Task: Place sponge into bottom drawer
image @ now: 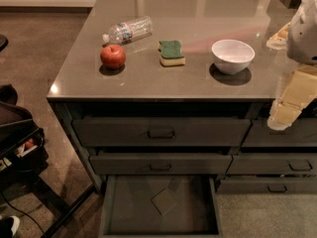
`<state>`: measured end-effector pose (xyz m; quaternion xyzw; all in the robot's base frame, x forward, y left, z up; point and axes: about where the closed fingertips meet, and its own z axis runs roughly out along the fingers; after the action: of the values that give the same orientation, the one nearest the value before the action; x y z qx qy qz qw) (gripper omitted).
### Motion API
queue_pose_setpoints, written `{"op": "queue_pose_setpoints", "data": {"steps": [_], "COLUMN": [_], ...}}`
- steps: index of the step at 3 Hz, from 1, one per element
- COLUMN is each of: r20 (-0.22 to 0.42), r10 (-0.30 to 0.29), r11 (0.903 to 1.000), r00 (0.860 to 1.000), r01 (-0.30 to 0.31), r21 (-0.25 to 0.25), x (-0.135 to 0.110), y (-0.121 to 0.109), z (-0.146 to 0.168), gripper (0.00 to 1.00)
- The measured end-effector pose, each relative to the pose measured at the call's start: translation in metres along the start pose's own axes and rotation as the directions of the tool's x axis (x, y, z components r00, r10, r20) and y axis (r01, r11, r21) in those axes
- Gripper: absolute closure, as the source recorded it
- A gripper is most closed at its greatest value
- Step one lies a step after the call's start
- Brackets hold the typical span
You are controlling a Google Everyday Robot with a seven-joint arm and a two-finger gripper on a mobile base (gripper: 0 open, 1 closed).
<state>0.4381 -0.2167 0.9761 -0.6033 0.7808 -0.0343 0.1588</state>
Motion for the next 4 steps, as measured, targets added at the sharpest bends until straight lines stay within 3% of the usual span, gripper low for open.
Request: {"op": "queue_pose_setpoints", "data": {"steps": [1,2,3,4], "r20": [0.000,0.003,0.064,0.144], "r10": [0.000,0.021,0.099,0.176], "r11": [1.0000,0.9979,0.9849,0.9771], "r00": [1.000,1.000,0.993,0.974], "r01": [0.000,-0.021,-0.107,-0.191], "r21": [0.000,0.061,0.136,0.094], "x": [0.000,-0.004,-0.023,-0.051], "y": [0.000,-0.013,-0.060,-0.112], "z": [0.000,-0.001,0.002,0.021], "gripper": [0.00,0.00,0.00,0.00]}}
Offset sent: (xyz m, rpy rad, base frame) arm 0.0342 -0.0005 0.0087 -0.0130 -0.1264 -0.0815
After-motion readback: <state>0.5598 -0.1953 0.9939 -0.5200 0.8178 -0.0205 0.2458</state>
